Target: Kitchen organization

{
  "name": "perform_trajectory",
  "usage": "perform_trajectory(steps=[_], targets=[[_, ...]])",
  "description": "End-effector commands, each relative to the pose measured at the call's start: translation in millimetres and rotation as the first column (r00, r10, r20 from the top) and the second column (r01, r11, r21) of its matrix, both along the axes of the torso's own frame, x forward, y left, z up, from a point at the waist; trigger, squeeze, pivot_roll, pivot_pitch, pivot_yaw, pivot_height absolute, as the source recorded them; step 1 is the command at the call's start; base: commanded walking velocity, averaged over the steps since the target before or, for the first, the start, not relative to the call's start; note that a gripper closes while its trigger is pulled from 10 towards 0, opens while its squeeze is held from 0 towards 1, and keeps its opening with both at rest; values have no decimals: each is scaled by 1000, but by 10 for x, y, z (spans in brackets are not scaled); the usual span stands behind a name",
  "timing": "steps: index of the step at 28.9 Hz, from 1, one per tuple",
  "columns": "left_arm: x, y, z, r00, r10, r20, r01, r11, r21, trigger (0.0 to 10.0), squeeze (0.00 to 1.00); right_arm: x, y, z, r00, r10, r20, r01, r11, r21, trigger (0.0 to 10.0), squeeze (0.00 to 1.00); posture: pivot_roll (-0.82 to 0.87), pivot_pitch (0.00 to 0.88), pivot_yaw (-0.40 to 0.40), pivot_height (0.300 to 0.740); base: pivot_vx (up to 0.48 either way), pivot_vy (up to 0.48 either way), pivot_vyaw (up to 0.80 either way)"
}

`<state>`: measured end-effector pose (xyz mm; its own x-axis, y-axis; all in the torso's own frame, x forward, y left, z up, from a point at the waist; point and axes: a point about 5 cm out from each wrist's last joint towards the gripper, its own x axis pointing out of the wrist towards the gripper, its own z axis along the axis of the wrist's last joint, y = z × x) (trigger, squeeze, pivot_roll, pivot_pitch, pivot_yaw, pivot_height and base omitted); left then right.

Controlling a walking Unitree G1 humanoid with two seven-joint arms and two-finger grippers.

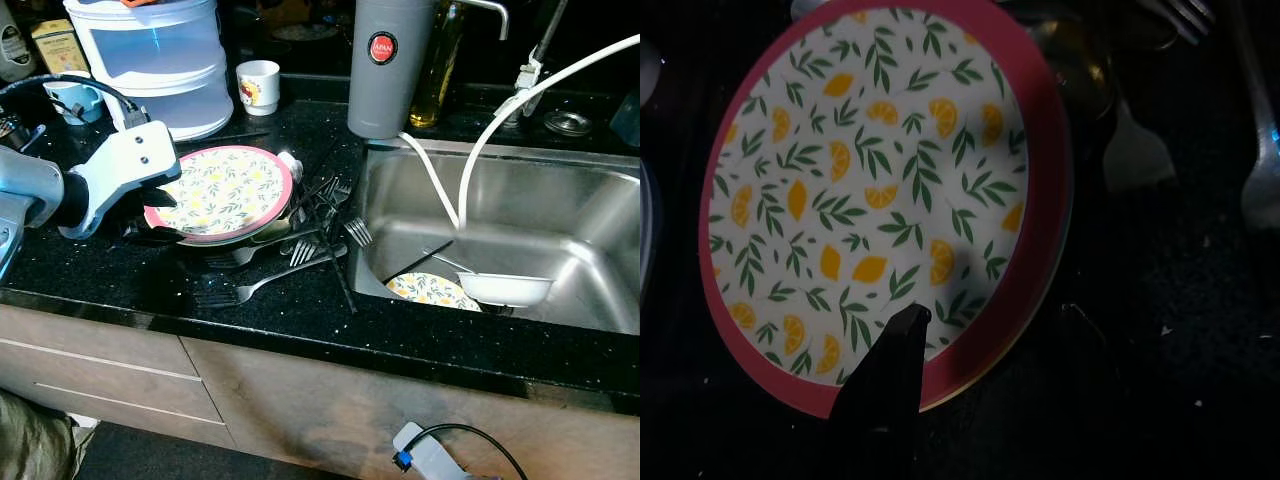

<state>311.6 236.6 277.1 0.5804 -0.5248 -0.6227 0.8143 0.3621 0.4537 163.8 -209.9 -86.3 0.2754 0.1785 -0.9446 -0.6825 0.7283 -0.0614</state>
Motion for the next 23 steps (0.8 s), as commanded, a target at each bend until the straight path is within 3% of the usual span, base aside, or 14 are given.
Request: perform_trajectory(steps=[1,13,19,23], targets=[[42,-42,-97,1000,-17,-18,17,1000,-4,10000,0,6,20,5,997,73,-9,-73,997,-5,10000,0,18,0,10,740,0,0,0],[116,-28,-113,1000,-14,-3,14,1000,-5,10000,0,18,14,8,997,80,6,-80,997,-21,10000,0,18,8,11,740,0,0,0],[259,-27,-121,998,-4,55,5,1000,-14,10000,0,18,10,9,997,76,12,-76,997,-21,10000,0,9,23,14,740,0,0,0],[340,-76,-220,999,-4,35,6,997,-75,10000,0,15,-1,9,997,69,16,-69,997,-24,10000,0,1,32,16,740,0,0,0]])
